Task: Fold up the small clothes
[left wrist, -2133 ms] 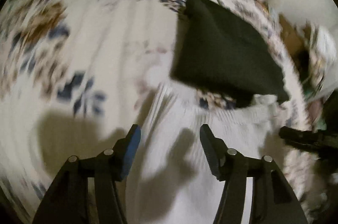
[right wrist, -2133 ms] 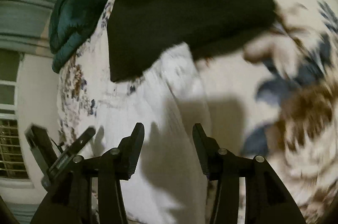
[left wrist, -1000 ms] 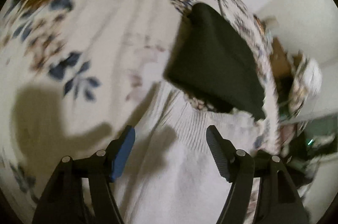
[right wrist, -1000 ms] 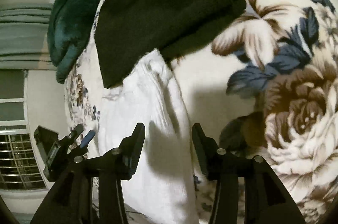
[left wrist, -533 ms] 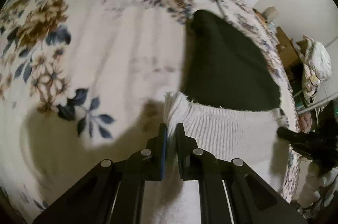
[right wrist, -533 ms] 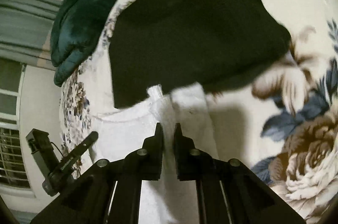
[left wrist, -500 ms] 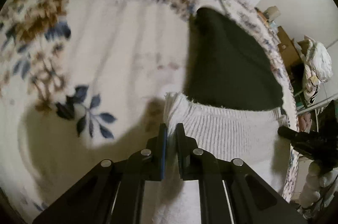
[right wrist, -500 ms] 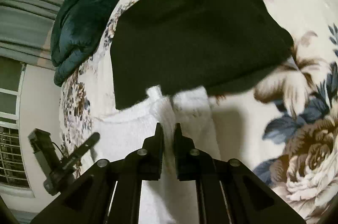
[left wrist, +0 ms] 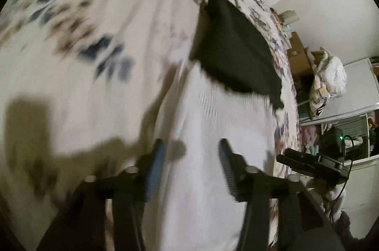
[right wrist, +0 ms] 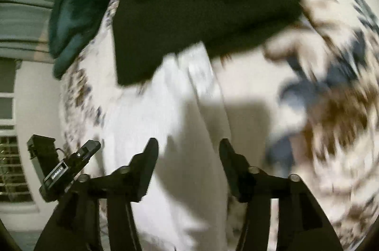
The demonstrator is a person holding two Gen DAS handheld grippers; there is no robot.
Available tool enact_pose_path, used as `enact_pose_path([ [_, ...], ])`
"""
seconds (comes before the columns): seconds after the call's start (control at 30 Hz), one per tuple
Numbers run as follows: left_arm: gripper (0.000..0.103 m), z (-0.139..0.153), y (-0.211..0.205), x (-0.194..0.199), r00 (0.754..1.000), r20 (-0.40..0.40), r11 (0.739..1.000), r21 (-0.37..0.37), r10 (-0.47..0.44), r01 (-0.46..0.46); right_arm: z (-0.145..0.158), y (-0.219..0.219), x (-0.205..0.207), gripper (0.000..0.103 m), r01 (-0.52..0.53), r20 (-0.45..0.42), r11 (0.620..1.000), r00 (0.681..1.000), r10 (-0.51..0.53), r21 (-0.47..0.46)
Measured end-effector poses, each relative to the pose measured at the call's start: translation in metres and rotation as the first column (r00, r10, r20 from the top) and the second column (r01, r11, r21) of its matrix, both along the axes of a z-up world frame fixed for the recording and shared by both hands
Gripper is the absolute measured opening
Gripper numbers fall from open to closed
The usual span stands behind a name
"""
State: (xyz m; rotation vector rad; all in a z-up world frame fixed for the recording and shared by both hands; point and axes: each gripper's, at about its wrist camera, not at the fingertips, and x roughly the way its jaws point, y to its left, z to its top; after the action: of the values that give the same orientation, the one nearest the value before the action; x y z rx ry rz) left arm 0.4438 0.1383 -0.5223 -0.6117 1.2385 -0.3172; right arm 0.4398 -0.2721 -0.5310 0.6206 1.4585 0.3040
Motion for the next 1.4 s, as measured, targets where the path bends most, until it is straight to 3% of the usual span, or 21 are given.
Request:
enact_pose_path([
  [0.2, 0.050, -0.029, -0.010, -0.083, 0.992, -0.126, 0.999, -0.029, 0.018, -0.022, -0.018, -0.010, -0.099, 0.057, 0.010, -0.098, 0.996, 0.995, -0.001, 0.090],
  [0.37, 0.044, -0.042, -0.017, -0.093, 0.994, -0.081, 0.995, -0.064, 0.073, -0.079, -0.052, 0.007, -0.134, 0.055, 0.024, -0.154, 0.994, 0.988, -0.008, 0.103],
  [0.4, 0.023, -0.042, -0.017, -0.091, 0.994, -0.070, 0.992, -0.083, 0.088, -0.094, -0.054, 0.009, -0.136, 0.042, 0.033, -0.140, 0.995, 0.990, -0.020, 0.090],
  [0.43, 0.009, -0.040, -0.016, -0.090, 0.993, -0.063, 0.987, -0.119, 0.104, -0.111, -0.054, 0.011, -0.137, 0.037, 0.046, -0.123, 0.996, 0.992, -0.037, 0.073],
  [0.5, 0.007, -0.033, -0.010, -0.090, 0.989, -0.050, 0.978, -0.151, 0.138, -0.144, -0.050, 0.015, -0.138, 0.022, 0.066, -0.106, 0.997, 0.993, -0.060, 0.048],
  [0.57, 0.007, -0.035, 0.001, -0.092, 0.983, -0.070, 0.967, -0.177, 0.171, -0.181, -0.044, 0.010, -0.141, 0.016, 0.124, -0.099, 0.991, 0.988, -0.119, 0.042],
  [0.67, 0.006, -0.049, 0.011, -0.091, 0.983, -0.095, 0.983, -0.086, 0.157, -0.165, -0.043, -0.006, -0.143, 0.014, 0.183, -0.113, 0.983, 0.977, -0.180, 0.011],
  [0.77, 0.006, -0.057, 0.010, -0.091, 0.985, -0.131, 0.990, -0.075, 0.109, -0.120, -0.058, -0.002, -0.141, 0.014, 0.157, -0.172, 0.987, 0.972, -0.159, -0.020],
  [0.83, 0.007, -0.044, 0.009, -0.089, 0.991, -0.116, 0.994, -0.076, 0.072, -0.082, -0.056, 0.007, -0.136, 0.018, 0.096, -0.181, 0.995, 0.979, -0.099, -0.026],
  [0.87, 0.009, -0.035, 0.008, -0.087, 0.992, -0.109, 0.996, -0.068, 0.057, -0.064, -0.053, 0.007, -0.132, 0.025, 0.081, -0.176, 0.996, 0.981, -0.085, -0.027],
  [0.9, 0.020, -0.028, 0.009, -0.086, 0.994, -0.100, 0.996, -0.068, 0.053, -0.060, -0.050, 0.005, -0.128, 0.033, 0.070, -0.173, 0.997, 0.982, -0.072, -0.015],
  [0.93, 0.043, -0.024, 0.011, -0.085, 0.994, -0.091, 0.995, -0.077, 0.054, -0.061, -0.047, 0.003, -0.126, 0.041, 0.074, -0.168, 0.997, 0.983, -0.073, -0.001],
  [1.0, 0.070, -0.023, 0.014, -0.079, 0.996, -0.059, 0.991, -0.113, 0.065, -0.072, -0.039, -0.011, -0.119, 0.074, 0.123, -0.128, 0.992, 0.985, -0.118, 0.031],
  [1.1, 0.071, -0.040, 0.017, -0.058, 0.994, -0.065, 0.976, -0.193, 0.092, -0.103, -0.044, -0.026, -0.101, 0.093, 0.138, -0.114, 0.986, 0.985, -0.128, 0.091],
  [1.23, 0.071, -0.071, 0.004, -0.017, 0.991, -0.107, 0.951, -0.291, 0.076, -0.104, -0.079, -0.028, -0.070, 0.094, 0.132, -0.150, 0.959, 0.984, -0.096, 0.253],
  [1.4, 0.071, -0.091, -0.021, 0.016, 0.994, -0.107, 0.947, -0.319, 0.012, -0.046, -0.116, -0.007, -0.040, 0.096, 0.104, -0.190, 0.910, 0.981, -0.028, 0.400],
])
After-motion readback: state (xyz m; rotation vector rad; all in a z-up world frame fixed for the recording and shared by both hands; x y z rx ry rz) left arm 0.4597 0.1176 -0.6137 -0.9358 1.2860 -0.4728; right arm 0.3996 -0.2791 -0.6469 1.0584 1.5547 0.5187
